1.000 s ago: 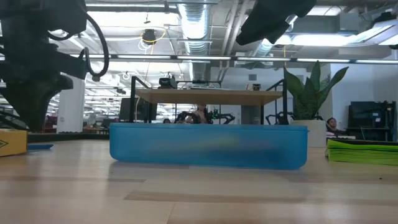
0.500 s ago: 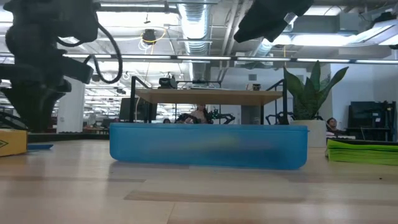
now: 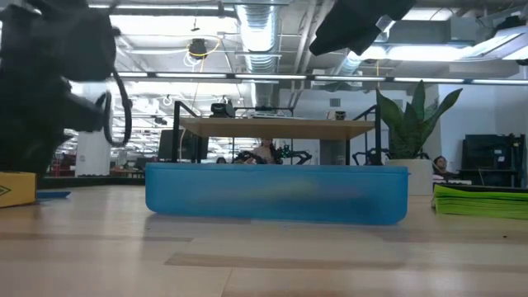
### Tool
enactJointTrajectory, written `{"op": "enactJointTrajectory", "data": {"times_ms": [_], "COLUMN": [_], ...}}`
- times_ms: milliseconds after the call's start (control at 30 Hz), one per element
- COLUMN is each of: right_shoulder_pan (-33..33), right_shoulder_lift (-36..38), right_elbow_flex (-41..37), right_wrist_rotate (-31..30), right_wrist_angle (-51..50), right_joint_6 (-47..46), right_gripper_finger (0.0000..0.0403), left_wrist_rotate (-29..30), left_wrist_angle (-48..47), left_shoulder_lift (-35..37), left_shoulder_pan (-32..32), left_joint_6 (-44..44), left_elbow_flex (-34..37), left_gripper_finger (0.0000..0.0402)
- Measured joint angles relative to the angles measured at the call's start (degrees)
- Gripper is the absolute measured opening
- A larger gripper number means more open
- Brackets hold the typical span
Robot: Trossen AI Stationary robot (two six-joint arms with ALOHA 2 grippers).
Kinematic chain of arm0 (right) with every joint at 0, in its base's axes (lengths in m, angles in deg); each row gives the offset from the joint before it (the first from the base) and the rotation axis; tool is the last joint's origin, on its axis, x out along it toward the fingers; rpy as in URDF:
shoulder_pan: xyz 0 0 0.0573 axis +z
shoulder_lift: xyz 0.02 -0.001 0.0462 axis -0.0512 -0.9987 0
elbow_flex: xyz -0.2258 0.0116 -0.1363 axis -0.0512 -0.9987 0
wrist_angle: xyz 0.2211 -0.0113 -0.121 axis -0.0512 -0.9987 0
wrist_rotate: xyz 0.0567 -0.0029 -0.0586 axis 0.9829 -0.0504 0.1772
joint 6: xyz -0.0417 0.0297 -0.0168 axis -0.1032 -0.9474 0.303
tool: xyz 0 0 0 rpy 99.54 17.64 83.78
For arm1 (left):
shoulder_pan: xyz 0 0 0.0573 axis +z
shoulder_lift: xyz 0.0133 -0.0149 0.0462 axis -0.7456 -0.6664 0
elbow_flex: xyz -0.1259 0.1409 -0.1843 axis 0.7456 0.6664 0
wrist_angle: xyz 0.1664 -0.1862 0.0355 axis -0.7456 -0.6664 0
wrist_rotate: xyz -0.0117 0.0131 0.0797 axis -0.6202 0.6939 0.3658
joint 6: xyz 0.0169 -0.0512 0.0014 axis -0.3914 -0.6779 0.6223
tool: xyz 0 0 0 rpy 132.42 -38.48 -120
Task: Pack school essentials
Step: Put the blue eraser into the blue supply box
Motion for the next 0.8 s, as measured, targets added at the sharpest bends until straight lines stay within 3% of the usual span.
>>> {"op": "enactJointTrajectory", "data": {"times_ms": [300, 500, 800], "right_shoulder_pan": [0.0, 0.0, 0.0], "right_shoulder_lift": [0.0, 0.0, 0.0], "right_elbow_flex": [0.0, 0.0, 0.0], "right_wrist_rotate": [0.0, 0.0, 0.0], "right_wrist_angle": [0.0, 0.0, 0.0], "right_joint_6": [0.1, 0.1, 0.1], "right_gripper_finger": [0.0131, 0.0131, 0.0131], "left_wrist_rotate": [1.7, 7.1, 9.6], "left_wrist_angle": [-0.5, 2.7, 6.7], "left_shoulder_lift": [-10.4, -10.7, -10.6], "left_shoulder_pan": [1.0, 1.3, 1.7], "left_joint_6": [5.7, 9.3, 13.0], "left_elbow_flex": [-3.3, -6.4, -6.4], "left_gripper_finger": [0.0159, 0.0159, 0.0159]}}
